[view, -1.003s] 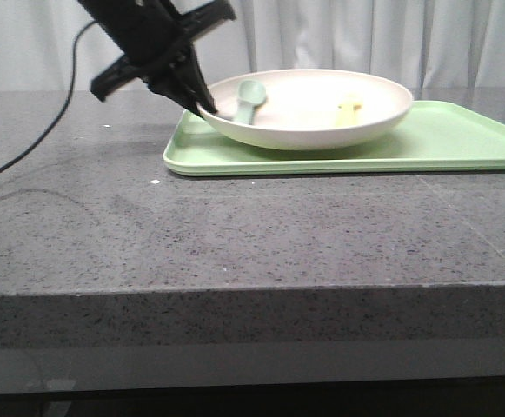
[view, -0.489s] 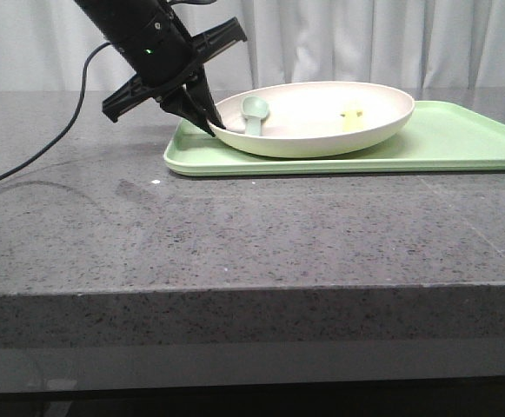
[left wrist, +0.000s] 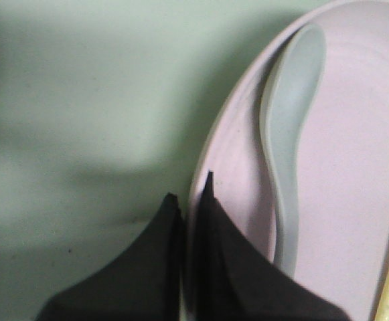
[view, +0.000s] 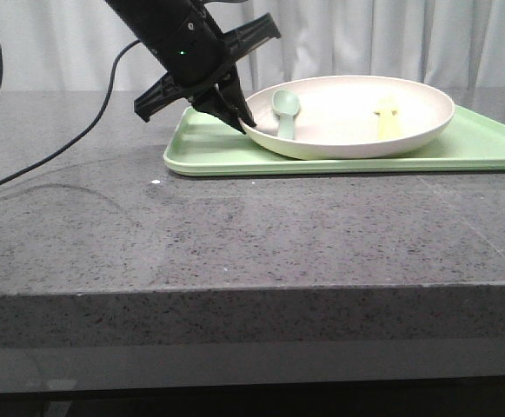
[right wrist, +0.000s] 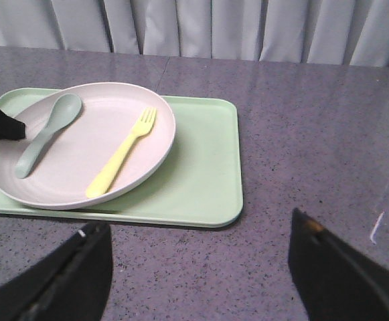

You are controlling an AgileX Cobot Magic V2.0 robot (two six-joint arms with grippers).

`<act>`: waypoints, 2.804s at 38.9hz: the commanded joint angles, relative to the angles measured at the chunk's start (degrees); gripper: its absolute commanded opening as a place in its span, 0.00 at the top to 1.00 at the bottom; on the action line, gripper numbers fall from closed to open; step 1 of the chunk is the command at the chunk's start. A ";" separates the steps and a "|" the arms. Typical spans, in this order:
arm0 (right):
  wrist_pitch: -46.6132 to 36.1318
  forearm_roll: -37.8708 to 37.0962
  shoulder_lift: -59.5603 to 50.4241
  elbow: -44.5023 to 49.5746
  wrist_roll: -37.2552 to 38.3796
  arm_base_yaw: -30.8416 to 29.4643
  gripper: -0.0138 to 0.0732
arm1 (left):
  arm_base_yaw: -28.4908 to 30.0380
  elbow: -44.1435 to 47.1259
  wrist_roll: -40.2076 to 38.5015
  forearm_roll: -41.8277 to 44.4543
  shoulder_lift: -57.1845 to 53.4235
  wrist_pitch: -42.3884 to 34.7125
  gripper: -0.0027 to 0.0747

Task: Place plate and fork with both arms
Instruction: 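Open the left gripper and withdraw it from the plate, then lower the right gripper onto the yellow fork in the plate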

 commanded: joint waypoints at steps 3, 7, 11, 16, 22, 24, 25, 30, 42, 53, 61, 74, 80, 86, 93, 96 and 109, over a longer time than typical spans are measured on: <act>-4.45 -0.29 0.75 -2.16 -0.23 -0.15 0.19 | -0.82 -2.01 -0.88 -2.53 -3.86 -3.95 0.87; -4.45 -0.29 0.75 -2.16 -0.23 -0.15 0.19 | -1.05 -2.01 -0.88 -2.53 -3.86 -3.95 0.71; -4.45 -0.29 0.75 -2.16 -0.23 -0.15 0.19 | -1.05 -2.01 -0.88 -2.53 -3.96 -3.85 0.57; -4.45 -0.29 0.75 -2.16 -0.23 -0.15 0.19 | -1.05 -2.01 -0.37 -1.72 -5.62 -2.61 0.54; -4.45 -0.29 0.75 -2.16 -0.23 -0.15 0.19 | -1.05 -2.01 -0.27 0.99 -9.12 0.18 0.55; -4.45 -0.29 0.75 -2.16 -0.23 -0.15 0.19 | -0.84 -2.01 0.26 2.62 -10.55 1.65 0.55; -4.45 -0.29 0.75 -2.16 -0.23 -0.15 0.19 | -0.71 -2.01 1.54 3.00 -11.21 2.33 0.55; -5.14 -0.21 0.75 -2.16 -0.23 -0.15 0.19 | 0.27 -2.01 7.93 3.01 -15.30 7.90 0.55; -3.88 -0.21 0.75 -2.16 -0.23 -0.15 0.19 | 5.73 10.07 19.28 2.15 -31.97 10.69 0.55; 4.23 5.69 1.34 -3.44 -0.23 -0.15 0.19 | 20.82 34.40 40.27 -9.74 -53.46 13.28 0.55; 15.37 8.42 7.44 -11.26 -2.72 0.67 0.20 | 24.25 46.72 43.26 -7.18 -65.66 14.37 0.55; 25.52 8.40 24.11 -25.79 -4.36 8.49 0.20 | 24.25 51.80 43.26 -6.28 -72.66 14.77 0.55; 29.34 7.31 33.47 -33.70 -4.36 11.68 0.20 | 24.25 51.80 43.26 -6.28 -72.67 14.77 0.55; 32.88 6.32 43.21 -41.71 -2.41 12.03 0.22 | 24.25 51.80 43.26 -6.28 -72.57 14.77 0.55; 33.97 0.20 52.58 -50.68 3.32 12.03 0.22 | 24.25 51.80 43.26 -6.28 -72.46 14.77 0.55; 34.99 -3.14 56.19 -54.23 6.52 12.03 0.22 | 24.25 51.80 43.26 -6.28 -72.46 14.77 0.55; 43.00 -7.40 71.83 -70.50 14.86 12.34 0.22 | 24.25 51.80 43.26 -6.28 -72.46 14.53 0.55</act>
